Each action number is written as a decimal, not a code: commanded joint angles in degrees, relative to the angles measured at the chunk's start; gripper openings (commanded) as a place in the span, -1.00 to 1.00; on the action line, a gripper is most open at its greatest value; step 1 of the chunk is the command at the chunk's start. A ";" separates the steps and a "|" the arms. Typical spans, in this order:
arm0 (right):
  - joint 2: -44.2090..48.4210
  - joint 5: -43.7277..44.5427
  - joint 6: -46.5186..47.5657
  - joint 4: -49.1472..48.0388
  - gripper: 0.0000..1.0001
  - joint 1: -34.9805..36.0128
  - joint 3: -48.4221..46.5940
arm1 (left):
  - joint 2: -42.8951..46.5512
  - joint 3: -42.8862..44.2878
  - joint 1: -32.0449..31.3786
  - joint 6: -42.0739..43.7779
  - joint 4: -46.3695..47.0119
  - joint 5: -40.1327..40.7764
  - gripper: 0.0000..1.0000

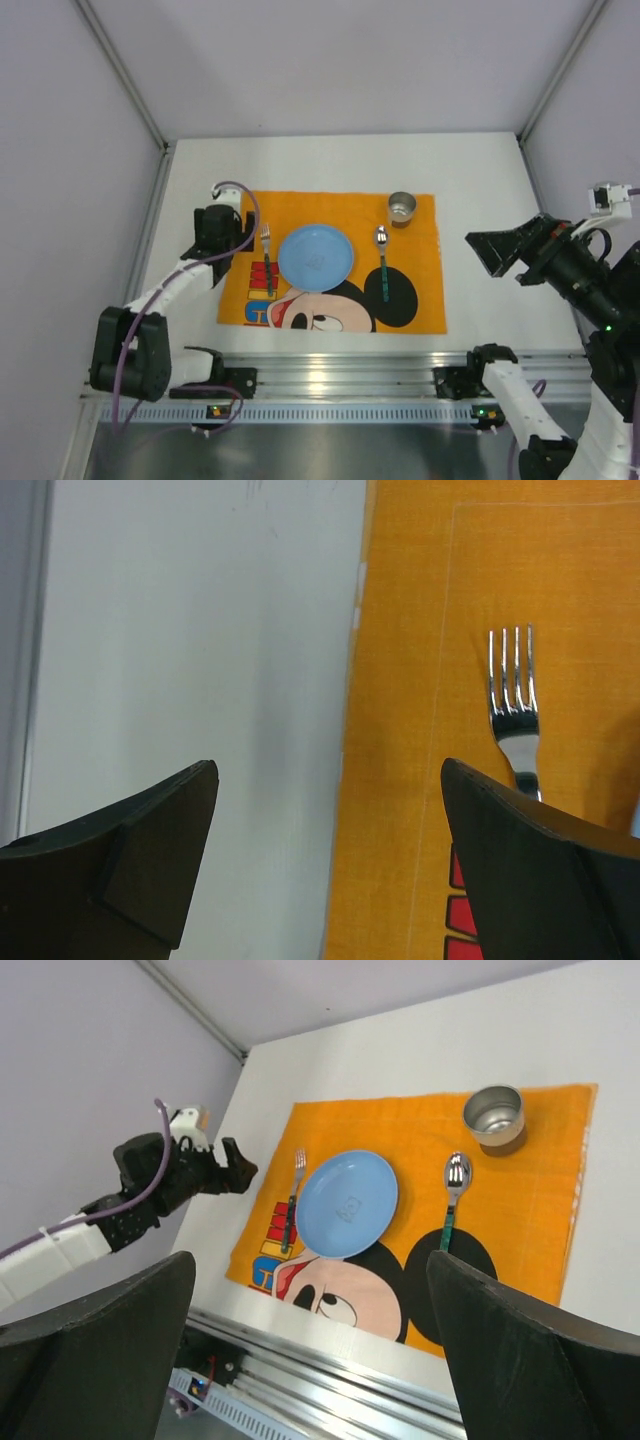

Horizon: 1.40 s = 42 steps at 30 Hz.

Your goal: Set the dinner table for one person

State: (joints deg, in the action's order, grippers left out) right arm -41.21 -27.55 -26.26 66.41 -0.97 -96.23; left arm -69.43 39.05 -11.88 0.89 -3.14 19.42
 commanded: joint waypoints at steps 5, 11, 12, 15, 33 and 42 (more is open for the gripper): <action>7.81 10.77 -11.17 -2.68 1.00 0.53 9.47 | -13.86 -7.31 7.66 -3.82 40.98 -9.74 0.97; 5.44 13.47 -10.57 -4.00 0.99 0.53 10.09 | -21.72 -8.72 10.73 -4.49 46.43 -11.93 0.98; 5.09 14.10 -9.96 -4.62 0.99 0.53 10.01 | -21.80 -10.03 11.00 -3.53 49.60 -15.69 0.97; 2.64 15.95 -7.93 -7.34 0.99 0.53 10.53 | -18.73 -17.22 11.44 -3.96 60.79 -20.72 0.97; 8.40 11.97 8.25 -18.86 1.00 5.18 50.13 | -20.48 -20.77 10.65 -3.43 65.36 -14.76 0.97; -7.69 26.37 10.44 -22.90 0.99 25.23 40.00 | -20.48 -20.68 10.65 -3.52 65.36 -14.85 0.97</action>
State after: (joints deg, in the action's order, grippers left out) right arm -40.32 -8.27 -18.59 48.71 13.06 -51.55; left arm -90.28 17.19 -1.19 -2.85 57.04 4.21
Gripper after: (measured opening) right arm 0.996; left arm 0.985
